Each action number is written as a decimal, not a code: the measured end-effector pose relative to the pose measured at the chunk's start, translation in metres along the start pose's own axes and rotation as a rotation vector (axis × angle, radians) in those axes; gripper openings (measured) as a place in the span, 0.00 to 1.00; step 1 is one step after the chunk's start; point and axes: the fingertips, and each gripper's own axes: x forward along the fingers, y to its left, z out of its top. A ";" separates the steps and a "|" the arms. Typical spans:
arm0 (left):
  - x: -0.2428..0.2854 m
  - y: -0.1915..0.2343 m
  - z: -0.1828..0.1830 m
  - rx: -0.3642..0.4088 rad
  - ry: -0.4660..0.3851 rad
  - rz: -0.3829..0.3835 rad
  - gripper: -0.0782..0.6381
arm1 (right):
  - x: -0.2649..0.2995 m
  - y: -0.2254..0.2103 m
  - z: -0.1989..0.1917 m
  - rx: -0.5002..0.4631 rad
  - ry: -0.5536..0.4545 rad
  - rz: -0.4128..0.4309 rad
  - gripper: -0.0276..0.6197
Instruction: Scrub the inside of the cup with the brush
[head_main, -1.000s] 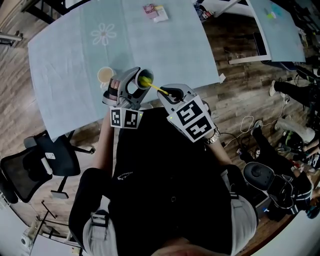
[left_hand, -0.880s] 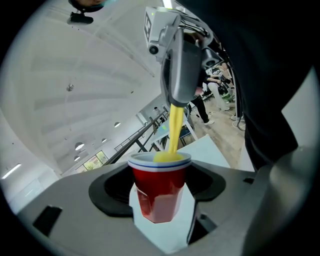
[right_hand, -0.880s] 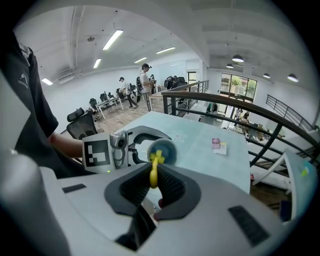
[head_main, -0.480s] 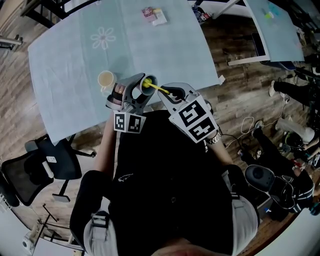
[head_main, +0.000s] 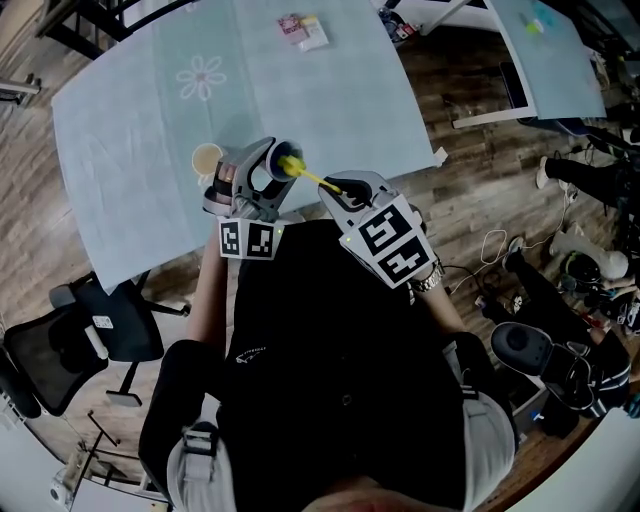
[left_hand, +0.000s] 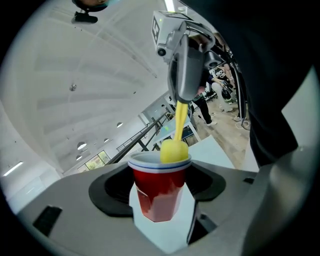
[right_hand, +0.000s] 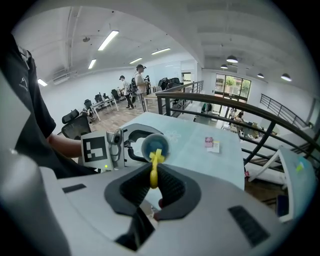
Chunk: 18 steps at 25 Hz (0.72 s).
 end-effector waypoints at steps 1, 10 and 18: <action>0.001 -0.001 0.000 0.002 -0.001 -0.005 0.56 | 0.000 0.003 0.000 -0.002 -0.001 0.006 0.10; 0.006 -0.028 0.028 0.020 -0.068 -0.081 0.56 | 0.007 0.005 0.007 -0.030 -0.006 -0.005 0.10; 0.005 -0.025 0.028 0.017 -0.066 -0.079 0.55 | 0.012 -0.022 -0.001 0.042 0.004 -0.023 0.11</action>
